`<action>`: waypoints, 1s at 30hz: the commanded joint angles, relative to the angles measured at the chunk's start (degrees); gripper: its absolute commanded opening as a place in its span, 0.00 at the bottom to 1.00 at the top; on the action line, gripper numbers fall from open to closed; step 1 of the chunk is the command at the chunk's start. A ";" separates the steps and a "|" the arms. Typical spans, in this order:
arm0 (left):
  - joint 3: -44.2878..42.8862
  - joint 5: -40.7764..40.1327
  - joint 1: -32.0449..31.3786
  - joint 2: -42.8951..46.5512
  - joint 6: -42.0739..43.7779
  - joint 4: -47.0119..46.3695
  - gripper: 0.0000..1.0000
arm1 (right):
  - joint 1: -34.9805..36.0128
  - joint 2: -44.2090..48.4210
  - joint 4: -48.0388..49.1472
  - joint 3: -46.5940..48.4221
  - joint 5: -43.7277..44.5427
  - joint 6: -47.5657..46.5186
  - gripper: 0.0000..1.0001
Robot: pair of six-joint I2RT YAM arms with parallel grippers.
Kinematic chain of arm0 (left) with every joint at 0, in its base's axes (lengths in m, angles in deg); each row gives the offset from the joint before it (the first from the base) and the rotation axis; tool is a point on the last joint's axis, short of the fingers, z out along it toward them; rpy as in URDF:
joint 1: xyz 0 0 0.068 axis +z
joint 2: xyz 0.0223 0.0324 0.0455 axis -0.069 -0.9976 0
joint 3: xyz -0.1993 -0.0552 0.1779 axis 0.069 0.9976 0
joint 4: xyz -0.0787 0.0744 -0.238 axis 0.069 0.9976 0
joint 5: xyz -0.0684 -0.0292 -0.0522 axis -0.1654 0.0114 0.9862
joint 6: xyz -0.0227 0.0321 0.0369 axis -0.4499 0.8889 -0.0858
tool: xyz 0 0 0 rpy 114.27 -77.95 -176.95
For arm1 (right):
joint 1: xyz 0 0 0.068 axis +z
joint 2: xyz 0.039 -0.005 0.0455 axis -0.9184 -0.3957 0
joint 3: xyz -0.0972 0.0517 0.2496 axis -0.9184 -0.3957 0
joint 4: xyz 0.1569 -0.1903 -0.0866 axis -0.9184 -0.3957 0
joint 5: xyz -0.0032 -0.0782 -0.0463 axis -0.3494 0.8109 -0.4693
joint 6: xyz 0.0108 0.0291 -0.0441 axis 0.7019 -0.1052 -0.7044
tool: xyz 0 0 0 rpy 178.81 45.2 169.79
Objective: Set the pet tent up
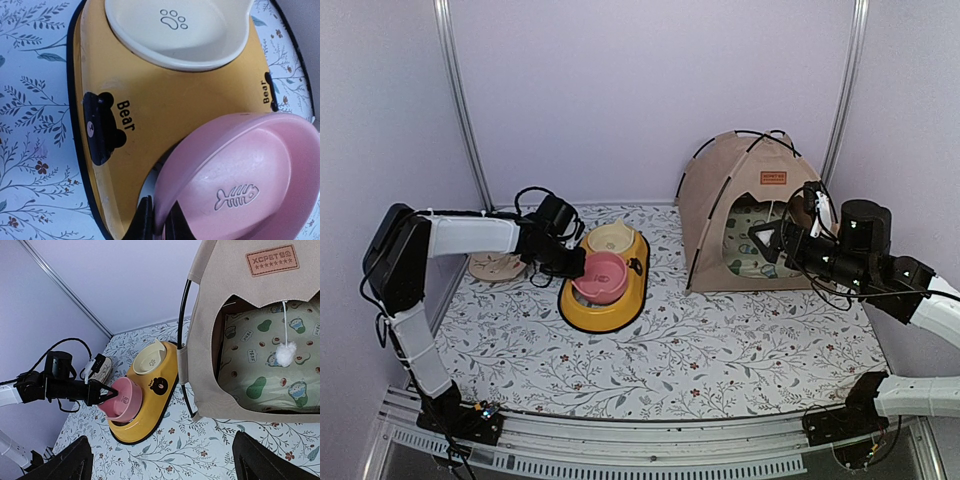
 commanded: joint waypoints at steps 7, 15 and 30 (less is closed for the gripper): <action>-2.75 -0.53 -1.37 0.14 0.89 -0.22 0.00 | 0.00 0.14 0.40 1.12 0.81 0.03 0.99; -3.18 -1.55 -1.53 0.04 1.85 1.40 0.00 | 0.00 0.43 0.63 0.88 0.72 0.15 0.99; -5.62 -0.55 -1.91 -2.35 2.46 3.14 0.02 | 0.00 1.61 0.27 0.25 0.79 0.34 0.99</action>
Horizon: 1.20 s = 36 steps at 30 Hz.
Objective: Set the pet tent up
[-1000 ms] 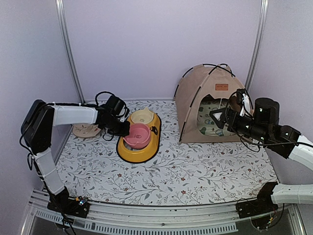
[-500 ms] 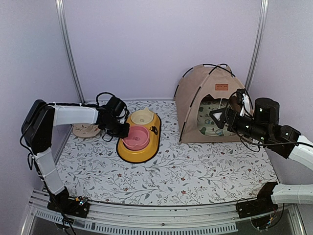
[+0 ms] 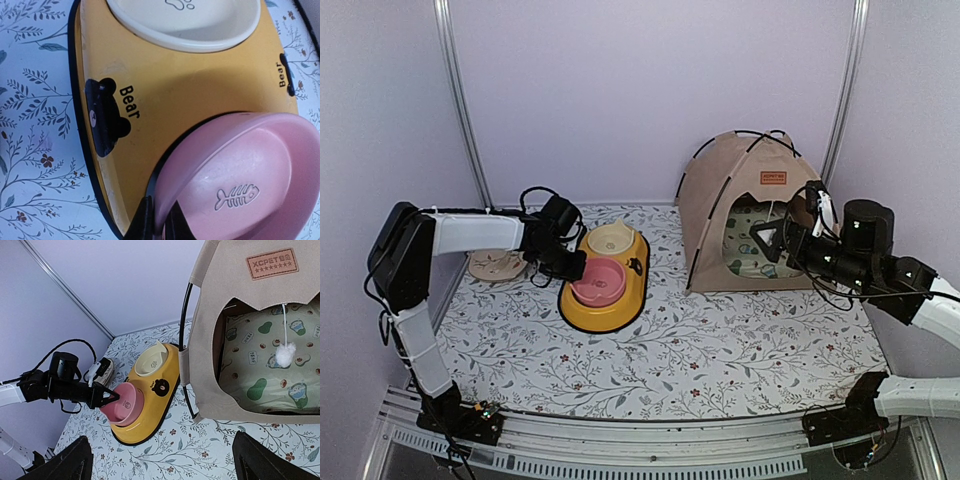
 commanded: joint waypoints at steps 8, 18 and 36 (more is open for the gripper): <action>-2.90 1.84 -1.18 -0.67 0.07 -2.02 0.04 | 0.00 1.12 0.21 0.22 0.81 0.44 0.99; -2.98 1.71 -1.18 -0.86 0.31 -1.58 0.08 | 0.00 0.97 0.29 0.13 0.63 0.45 0.99; -3.17 -0.24 -1.19 -0.05 0.37 -1.49 0.24 | 0.06 1.28 -0.15 0.38 0.81 0.37 0.99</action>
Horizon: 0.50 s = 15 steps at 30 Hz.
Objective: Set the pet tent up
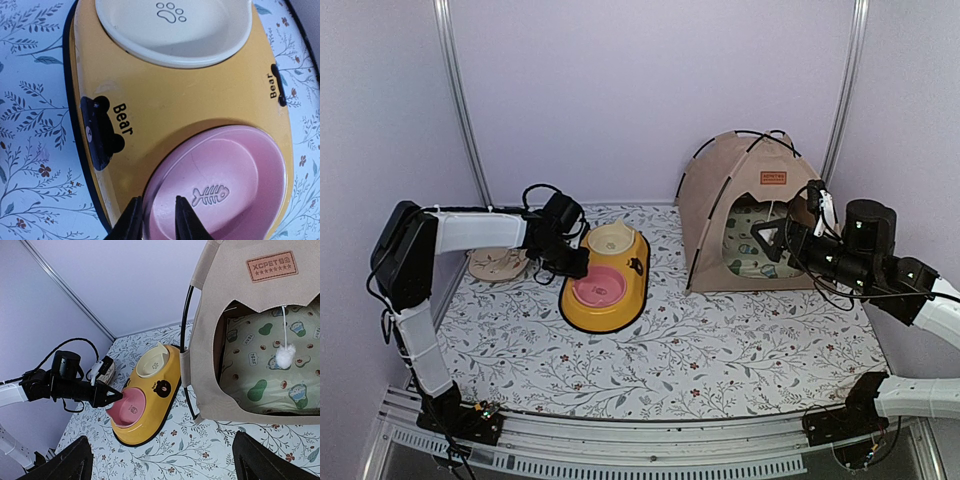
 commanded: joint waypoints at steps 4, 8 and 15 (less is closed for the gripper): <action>-0.36 -1.51 -0.94 1.94 0.31 -1.34 0.25 | 0.00 0.28 -0.12 0.78 0.66 0.34 0.99; 1.52 -1.80 -0.90 2.21 0.32 -1.93 0.21 | 0.00 -0.13 0.04 0.88 0.47 0.29 0.99; 3.46 -1.83 -0.85 1.69 -0.13 -3.20 0.11 | 0.03 -0.53 0.11 0.91 0.09 0.33 0.99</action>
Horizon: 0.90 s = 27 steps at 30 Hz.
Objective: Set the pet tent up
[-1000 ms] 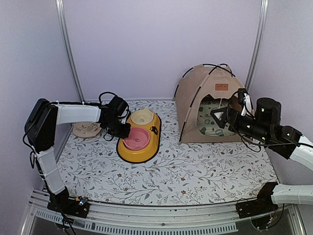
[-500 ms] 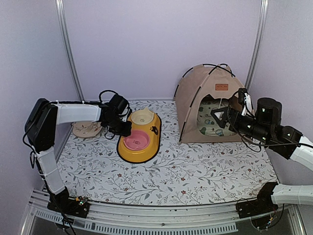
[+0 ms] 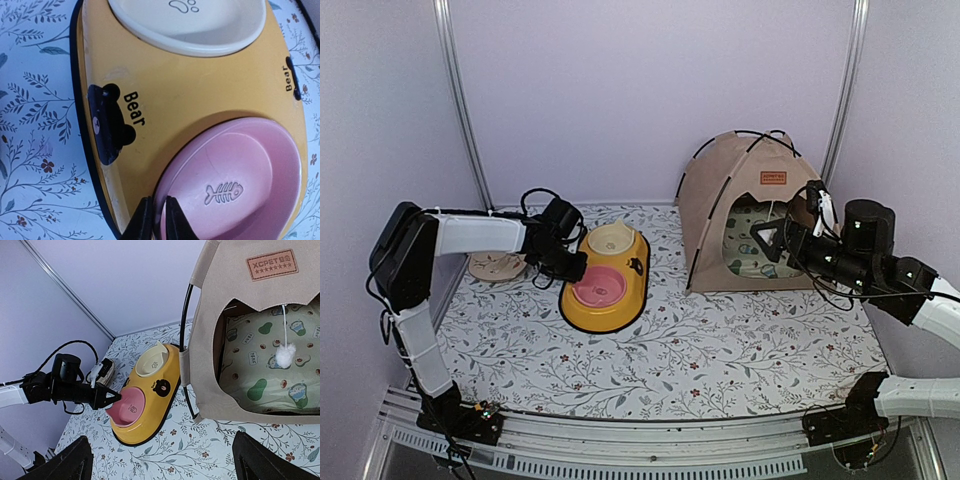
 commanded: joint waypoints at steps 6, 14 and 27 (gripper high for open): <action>-0.14 0.34 -0.84 1.77 0.01 -1.46 0.10 | 0.00 -0.03 -0.14 0.83 0.23 0.29 0.99; -0.60 0.86 -0.84 0.66 0.20 -1.46 0.10 | 0.00 -0.03 -0.06 0.48 0.13 0.60 0.99; 1.59 4.35 -1.71 -1.10 -3.58 -4.97 0.09 | 0.00 0.22 -0.32 0.40 0.29 0.39 0.99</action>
